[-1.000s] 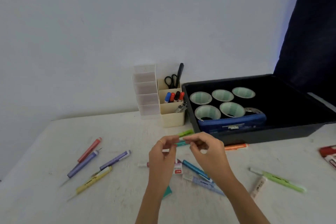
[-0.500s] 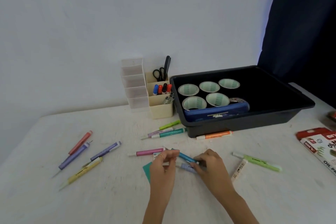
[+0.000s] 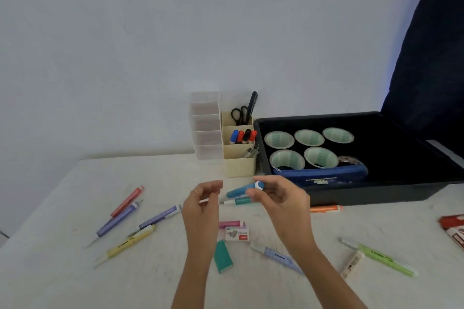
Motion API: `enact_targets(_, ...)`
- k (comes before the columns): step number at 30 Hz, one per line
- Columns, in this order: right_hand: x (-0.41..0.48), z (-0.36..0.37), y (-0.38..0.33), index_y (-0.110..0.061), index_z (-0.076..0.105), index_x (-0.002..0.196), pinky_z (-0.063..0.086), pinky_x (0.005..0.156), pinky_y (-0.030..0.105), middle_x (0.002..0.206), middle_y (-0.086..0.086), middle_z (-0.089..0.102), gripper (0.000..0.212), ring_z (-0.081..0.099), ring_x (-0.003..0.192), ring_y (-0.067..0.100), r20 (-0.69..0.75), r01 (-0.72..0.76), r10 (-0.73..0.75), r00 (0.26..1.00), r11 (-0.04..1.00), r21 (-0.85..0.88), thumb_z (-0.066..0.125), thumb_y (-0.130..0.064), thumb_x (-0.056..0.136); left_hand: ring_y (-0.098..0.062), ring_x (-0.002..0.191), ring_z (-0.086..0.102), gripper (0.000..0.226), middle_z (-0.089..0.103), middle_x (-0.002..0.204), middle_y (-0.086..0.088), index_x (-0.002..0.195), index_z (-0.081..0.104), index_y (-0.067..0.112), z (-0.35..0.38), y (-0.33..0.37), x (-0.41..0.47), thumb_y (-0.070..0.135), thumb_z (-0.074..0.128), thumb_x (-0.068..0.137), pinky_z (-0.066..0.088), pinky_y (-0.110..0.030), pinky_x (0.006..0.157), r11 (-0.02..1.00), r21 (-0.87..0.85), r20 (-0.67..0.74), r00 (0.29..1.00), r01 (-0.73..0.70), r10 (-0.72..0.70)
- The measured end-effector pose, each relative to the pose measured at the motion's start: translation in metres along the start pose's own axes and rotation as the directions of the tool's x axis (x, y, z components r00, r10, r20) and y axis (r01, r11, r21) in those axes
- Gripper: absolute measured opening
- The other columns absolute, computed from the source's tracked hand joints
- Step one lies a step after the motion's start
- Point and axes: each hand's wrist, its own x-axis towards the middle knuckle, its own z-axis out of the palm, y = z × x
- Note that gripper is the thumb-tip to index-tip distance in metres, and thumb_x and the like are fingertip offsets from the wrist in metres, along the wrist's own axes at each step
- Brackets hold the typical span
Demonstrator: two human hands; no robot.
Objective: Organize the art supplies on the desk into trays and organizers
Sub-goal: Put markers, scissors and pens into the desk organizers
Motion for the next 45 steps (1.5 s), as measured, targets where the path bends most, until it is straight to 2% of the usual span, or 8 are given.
enact_targets(8,0.078,0.05,-0.04,-0.015,0.07,0.097,0.056,0.075,0.024,0.086,-0.002,0.072,0.022,0.07,0.079,0.011,-0.12,0.185,-0.186,0.975,0.983,-0.022,0.074,-0.008,0.077,-0.007,0.101,0.058,0.027,0.063,0.113,0.004,0.115,0.061,0.016,-0.014,0.035,0.117,0.006,0.049,0.093,0.041,0.001,0.073,0.985,-0.047,0.015,0.986,-0.165,0.166)
enact_targets(14,0.133,0.093,-0.033,-0.011,0.07,0.096,0.052,0.073,0.013,0.084,-0.006,0.068,0.018,0.067,0.073,0.01,-0.111,0.34,-0.384,0.916,0.894,-0.292,0.071,-0.004,0.08,-0.017,0.125,0.046,0.042,0.046,0.139,-0.004,0.138,0.041,0.011,-0.005,0.042,0.184,0.018,0.046,0.097,0.036,-0.021,0.096,0.992,0.101,0.15,0.987,-0.08,0.064)
enact_targets(17,0.153,0.105,-0.022,-0.007,0.07,0.097,0.047,0.076,0.007,0.091,0.003,0.07,0.018,0.065,0.077,0.01,-0.009,0.377,-0.43,0.903,0.801,-0.464,0.068,0.001,0.081,-0.022,0.094,0.057,0.024,0.061,0.102,-0.011,0.105,0.062,0.006,0.001,0.036,0.21,0.02,0.045,0.097,0.042,-0.03,0.083,0.97,0.2,0.231,0.969,-0.141,0.093)
enact_targets(20,0.166,0.113,-0.017,-0.004,0.07,0.099,0.055,0.081,0.028,0.093,0.008,0.07,0.018,0.066,0.08,0.017,0.027,0.38,-0.436,0.899,0.75,-0.541,0.066,0.001,0.082,-0.014,0.051,0.03,0.045,0.033,0.053,-0.001,0.053,0.033,0.014,0.006,0.034,0.232,0.016,0.045,0.096,0.025,-0.026,0.052,0.947,0.239,0.29,0.946,-0.217,0.144)
enact_targets(24,0.174,0.114,-0.02,-0.004,0.07,0.101,0.056,0.08,0.034,0.093,0.009,0.071,0.02,0.067,0.079,0.02,0.01,0.367,-0.438,0.899,0.739,-0.565,0.067,0.0,0.082,-0.011,0.047,0.03,0.048,0.031,0.051,0.002,0.052,0.028,0.016,0.009,0.031,0.24,0.016,0.039,0.099,0.024,-0.02,0.043,0.869,0.372,0.333,0.921,-0.326,0.203)
enact_targets(32,0.185,0.116,-0.024,-0.002,0.066,0.11,0.046,0.086,0.034,0.1,0.014,0.066,0.024,0.056,0.096,0.025,0.184,0.346,-0.321,0.929,0.58,-0.737,0.057,0.0,0.088,-0.01,0.045,0.025,0.045,0.027,0.051,0.001,0.052,0.025,0.015,0.012,0.03,0.242,0.007,0.041,0.093,0.019,-0.021,0.043,0.877,0.386,0.309,0.936,-0.286,0.169)
enact_targets(38,0.196,0.119,-0.031,-0.001,0.068,0.096,0.047,0.072,0.032,0.095,0.008,0.05,0.014,0.043,0.09,0.019,0.316,0.37,-0.24,0.918,0.228,-0.9,0.058,0.002,0.086,-0.011,0.044,0.026,0.045,0.028,0.051,0.001,0.052,0.026,0.014,0.011,0.029,0.243,0.007,0.041,0.093,0.026,-0.02,0.04,0.883,0.369,0.314,0.933,-0.29,0.175)
enact_targets(45,0.211,0.127,-0.035,-0.006,0.067,0.098,0.051,0.074,0.032,0.099,0.006,0.049,0.017,0.043,0.094,0.017,0.289,0.323,-0.178,0.941,0.217,-0.921,0.061,0.0,0.084,-0.011,0.044,0.027,0.045,0.029,0.05,0.0,0.052,0.028,0.014,0.011,0.027,0.246,0.008,0.042,0.094,0.025,-0.018,0.039,0.884,0.363,0.322,0.93,-0.296,0.179)
